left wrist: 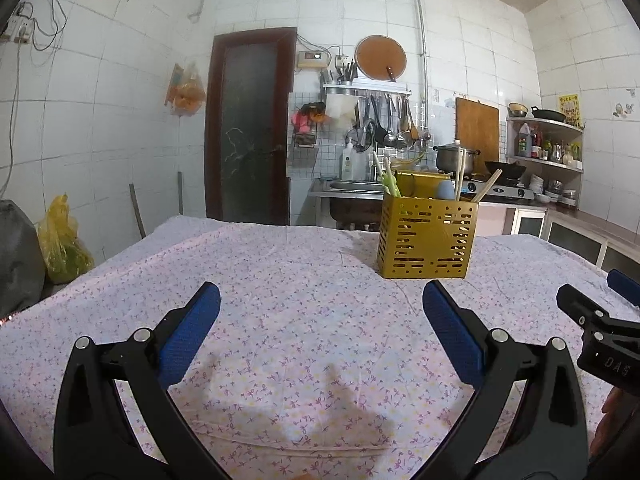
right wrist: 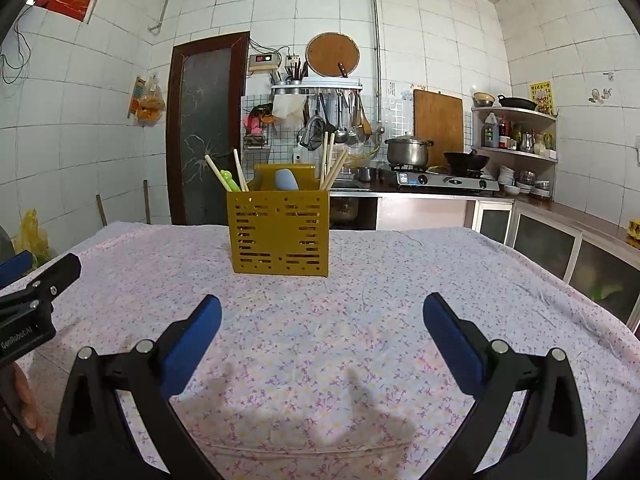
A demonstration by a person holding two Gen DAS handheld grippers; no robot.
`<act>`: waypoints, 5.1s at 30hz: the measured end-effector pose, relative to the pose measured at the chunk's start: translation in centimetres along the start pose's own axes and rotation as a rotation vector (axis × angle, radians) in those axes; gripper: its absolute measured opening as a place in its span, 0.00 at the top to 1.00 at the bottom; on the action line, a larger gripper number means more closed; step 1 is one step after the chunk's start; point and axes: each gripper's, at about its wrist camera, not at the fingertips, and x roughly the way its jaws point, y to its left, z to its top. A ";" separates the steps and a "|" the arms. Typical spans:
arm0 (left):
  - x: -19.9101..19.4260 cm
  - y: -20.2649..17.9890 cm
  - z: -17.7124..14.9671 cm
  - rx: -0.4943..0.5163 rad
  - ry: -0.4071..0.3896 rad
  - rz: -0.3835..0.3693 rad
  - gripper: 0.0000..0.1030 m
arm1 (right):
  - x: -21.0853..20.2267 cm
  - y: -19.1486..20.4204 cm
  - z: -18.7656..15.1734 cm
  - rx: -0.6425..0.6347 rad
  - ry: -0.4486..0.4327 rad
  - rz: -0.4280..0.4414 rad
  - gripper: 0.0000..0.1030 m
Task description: Organize utensils
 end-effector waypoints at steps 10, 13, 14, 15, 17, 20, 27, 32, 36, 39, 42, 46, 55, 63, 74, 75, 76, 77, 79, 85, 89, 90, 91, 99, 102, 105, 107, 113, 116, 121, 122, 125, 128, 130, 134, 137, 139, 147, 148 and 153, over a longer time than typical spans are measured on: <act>-0.2 0.0 -0.2 0.013 -0.005 -0.029 0.05 | 0.0 -0.1 0.0 0.005 0.001 -0.002 0.04; 0.0 -0.3 -0.1 0.024 0.009 -0.022 0.05 | 0.0 -0.3 0.1 0.005 0.002 -0.004 0.04; 0.0 -0.3 -0.1 0.025 0.010 -0.020 0.05 | 0.0 -0.2 0.2 0.004 0.002 -0.005 0.04; -0.1 -0.3 -0.2 0.025 0.006 -0.022 0.05 | 0.0 -0.3 0.2 0.004 0.002 -0.005 0.04; -0.2 -0.3 -0.2 0.023 0.001 -0.029 0.05 | 0.0 -0.3 0.1 0.004 0.002 -0.004 0.04; -0.2 -0.1 -0.3 0.015 -0.001 -0.052 0.05 | -0.1 -0.4 0.1 0.004 0.002 -0.004 0.04; -0.4 0.1 -0.3 0.006 -0.009 -0.058 0.05 | -0.1 -0.5 0.3 -0.002 -0.003 -0.008 0.04; -0.6 0.1 -0.3 0.007 -0.010 -0.056 0.05 | 0.0 -0.7 0.4 -0.002 0.002 -0.010 0.04; -0.7 -0.2 -0.4 0.019 -0.008 -0.048 0.05 | 0.0 -0.6 0.4 -0.003 0.001 -0.010 0.04; -0.8 -0.4 -0.4 0.028 -0.013 -0.049 0.05 | 0.1 -0.8 0.4 -0.003 0.000 -0.011 0.04; -0.7 -0.4 -0.3 0.027 -0.011 -0.054 0.05 | 0.0 -0.8 0.4 -0.004 -0.002 -0.012 0.04; -0.7 -0.4 -0.3 0.025 -0.011 -0.053 0.05 | -0.1 -0.7 0.3 -0.006 -0.006 -0.014 0.04; -0.8 -0.5 -0.4 0.025 -0.009 -0.053 0.05 | -0.2 -0.7 0.1 -0.005 -0.008 -0.017 0.04; -0.8 -0.5 -0.3 0.023 -0.009 -0.053 0.05 | -0.1 -0.9 0.2 -0.002 -0.009 -0.022 0.04; -0.8 -0.6 -0.4 0.024 -0.007 -0.053 0.05 | 0.1 -0.7 0.1 0.006 -0.010 -0.030 0.04; -0.7 -0.6 -0.4 0.025 -0.005 -0.054 0.05 | 0.1 -0.8 0.1 0.006 -0.011 -0.030 0.04; -0.7 -0.6 -0.5 0.026 -0.002 -0.054 0.05 | 0.1 -0.7 0.1 0.005 -0.012 -0.030 0.04; -0.7 -0.6 -0.5 0.027 -0.001 -0.054 0.05 | 0.1 -0.7 0.1 0.004 -0.012 -0.031 0.04; -0.6 -0.6 -0.6 0.028 -0.001 -0.054 0.05 | 0.2 -0.6 0.1 0.003 -0.012 -0.032 0.04; -0.6 -0.6 -0.6 0.028 -0.001 -0.054 0.05 | 0.3 -0.7 0.1 0.003 -0.013 -0.032 0.04; -0.6 -0.6 -0.6 0.028 -0.002 -0.054 0.05 | 0.2 -0.7 0.1 0.003 -0.013 -0.032 0.04; -0.6 -0.6 -0.7 0.028 -0.001 -0.054 0.05 | 0.3 -0.7 0.1 0.003 -0.012 -0.032 0.04; -0.6 -0.6 -0.6 0.028 -0.001 -0.054 0.05 | 0.3 -0.7 0.1 0.002 -0.012 -0.032 0.04; -0.6 -0.6 -0.6 0.028 -0.003 -0.054 0.05 | 0.3 -0.7 0.1 0.002 -0.013 -0.032 0.04; -0.6 -0.6 -0.6 0.027 -0.002 -0.054 0.05 | 0.3 -0.7 0.1 0.002 -0.013 -0.032 0.04; -0.6 -0.6 -0.6 0.027 -0.002 -0.054 0.05 | 0.3 -0.7 0.0 0.002 -0.013 -0.032 0.04; -0.6 -0.6 -0.6 0.027 -0.002 -0.054 0.05 | 0.3 -0.7 0.0 0.002 -0.013 -0.032 0.04; -0.6 -0.6 -0.7 0.027 -0.002 -0.054 0.05 | 0.3 -0.7 0.0 0.002 -0.013 -0.032 0.04; -0.6 -0.6 -0.7 0.027 -0.002 -0.054 0.05 | 0.3 -0.7 0.0 0.002 -0.013 -0.032 0.04; -0.6 -0.6 -0.7 0.027 -0.003 -0.054 0.05 | 0.2 -0.6 0.0 0.002 -0.013 -0.032 0.04; -0.6 -0.6 -0.7 0.027 -0.003 -0.054 0.05 | 0.3 -0.7 0.0 0.002 -0.013 -0.032 0.04; -0.6 -0.6 -0.7 0.026 -0.002 -0.054 0.05 | 0.2 -0.6 0.0 0.002 -0.013 -0.032 0.04; -0.6 -0.7 -0.7 0.027 -0.003 -0.054 0.05 | 0.2 -0.6 0.0 0.002 -0.013 -0.032 0.04; -0.6 -0.6 -0.7 0.027 -0.003 -0.054 0.05 | 0.2 -0.6 0.0 0.002 -0.013 -0.032 0.04; -0.6 -0.6 -0.7 0.027 -0.003 -0.054 0.05 | 0.3 -0.6 0.0 0.001 -0.013 -0.032 0.04; -0.6 -0.6 -0.7 0.027 -0.003 -0.054 0.05 | 0.2 -0.6 0.0 0.001 -0.014 -0.032 0.04; -0.6 -0.7 -0.8 0.026 -0.002 -0.054 0.05 | 0.2 -0.5 0.0 0.001 -0.013 -0.033 0.04; -0.6 -0.7 -0.8 0.026 -0.003 -0.053 0.05 | 0.3 -0.5 0.0 0.000 -0.013 -0.033 0.04; -0.6 -0.7 -0.8 0.026 -0.003 -0.053 0.05 | 0.2 -0.5 -0.1 0.000 -0.013 -0.033 0.04; -0.6 -0.6 -0.7 0.027 -0.004 -0.054 0.05 | 0.2 -0.4 0.0 0.002 -0.013 -0.035 0.04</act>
